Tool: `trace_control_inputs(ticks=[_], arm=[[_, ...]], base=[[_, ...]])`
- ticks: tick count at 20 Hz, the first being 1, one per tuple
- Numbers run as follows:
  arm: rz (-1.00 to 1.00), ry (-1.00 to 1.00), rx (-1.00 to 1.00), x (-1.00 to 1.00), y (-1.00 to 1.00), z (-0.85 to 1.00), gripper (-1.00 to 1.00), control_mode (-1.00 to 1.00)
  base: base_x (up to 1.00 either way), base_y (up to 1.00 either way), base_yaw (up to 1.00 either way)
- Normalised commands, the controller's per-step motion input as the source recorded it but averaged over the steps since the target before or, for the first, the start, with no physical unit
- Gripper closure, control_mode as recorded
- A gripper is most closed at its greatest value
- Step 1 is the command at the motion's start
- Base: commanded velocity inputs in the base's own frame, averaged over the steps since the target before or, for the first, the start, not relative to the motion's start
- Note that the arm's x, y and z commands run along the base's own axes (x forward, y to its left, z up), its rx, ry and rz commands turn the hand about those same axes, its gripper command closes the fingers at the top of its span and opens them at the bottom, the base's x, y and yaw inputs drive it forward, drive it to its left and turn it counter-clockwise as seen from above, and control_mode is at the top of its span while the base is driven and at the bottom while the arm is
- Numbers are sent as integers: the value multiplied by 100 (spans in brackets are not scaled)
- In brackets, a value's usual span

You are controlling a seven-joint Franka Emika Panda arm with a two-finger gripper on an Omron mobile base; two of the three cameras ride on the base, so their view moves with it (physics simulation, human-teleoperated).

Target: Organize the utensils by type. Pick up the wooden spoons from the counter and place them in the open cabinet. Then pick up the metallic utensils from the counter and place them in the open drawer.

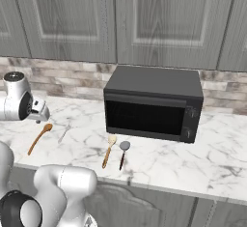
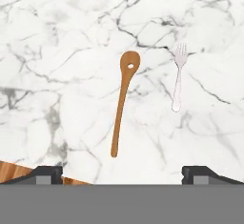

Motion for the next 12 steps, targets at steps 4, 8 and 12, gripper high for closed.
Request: trace_control_inputs(ticks=[4,8,12], arm=[[-2,11,0,25,46,-45,-100,-100],[-4,7,-8,23,26,-42,-100,-100],[-10,0,-11,17,11,-39,-100,-100]], base=[[0,0,0],[0,0,0],[0,0,0]])
